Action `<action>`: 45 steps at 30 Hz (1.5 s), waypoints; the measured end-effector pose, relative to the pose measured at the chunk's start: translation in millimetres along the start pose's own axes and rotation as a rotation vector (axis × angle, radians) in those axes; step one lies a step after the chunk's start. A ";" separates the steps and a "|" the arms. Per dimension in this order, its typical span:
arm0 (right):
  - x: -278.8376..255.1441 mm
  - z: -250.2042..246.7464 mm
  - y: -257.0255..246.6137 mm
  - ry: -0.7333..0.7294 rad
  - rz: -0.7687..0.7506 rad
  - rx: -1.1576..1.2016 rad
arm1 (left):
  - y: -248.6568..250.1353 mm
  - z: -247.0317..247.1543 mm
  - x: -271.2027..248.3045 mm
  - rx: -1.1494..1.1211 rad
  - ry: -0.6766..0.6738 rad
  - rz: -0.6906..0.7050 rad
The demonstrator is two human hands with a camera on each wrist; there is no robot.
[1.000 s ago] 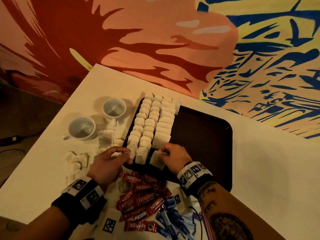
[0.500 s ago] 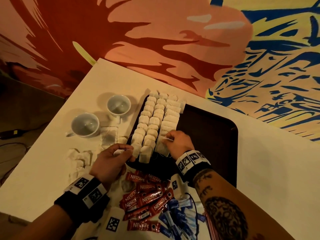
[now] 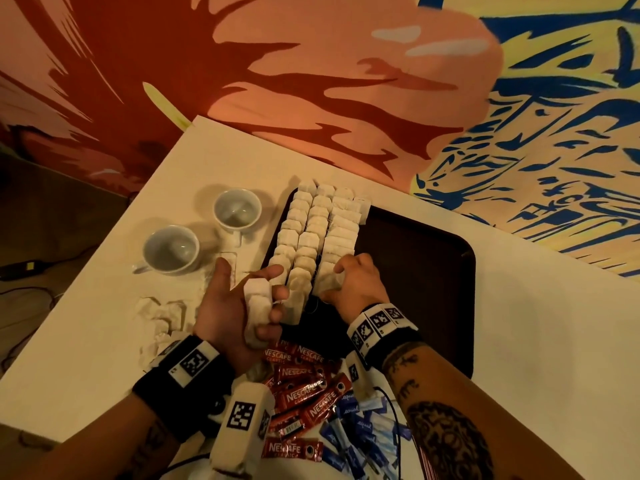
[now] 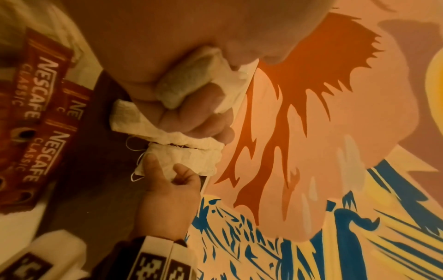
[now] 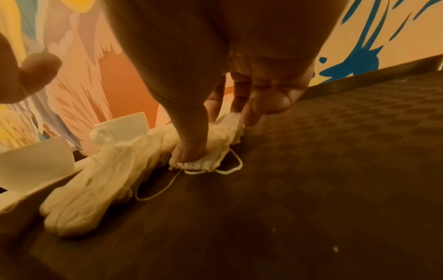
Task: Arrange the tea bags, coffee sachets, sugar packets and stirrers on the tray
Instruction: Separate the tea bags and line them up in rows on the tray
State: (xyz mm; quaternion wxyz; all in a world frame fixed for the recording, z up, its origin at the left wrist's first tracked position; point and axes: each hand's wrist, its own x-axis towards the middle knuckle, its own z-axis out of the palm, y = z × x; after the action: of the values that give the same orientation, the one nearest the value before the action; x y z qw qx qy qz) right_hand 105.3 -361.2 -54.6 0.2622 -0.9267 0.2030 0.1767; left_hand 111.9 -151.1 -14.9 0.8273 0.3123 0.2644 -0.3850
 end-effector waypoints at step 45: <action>70.0 -97.5 44.9 0.022 -0.099 -0.030 | -12.1 47.8 43.7 0.743 0.274 0.322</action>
State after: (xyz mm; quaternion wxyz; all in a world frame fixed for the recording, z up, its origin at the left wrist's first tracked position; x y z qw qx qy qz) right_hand 165.7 -470.4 -25.6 0.2545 -0.9413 0.1573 0.1563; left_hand 136.2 -212.3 -16.6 0.6654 0.6744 0.1630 -0.2752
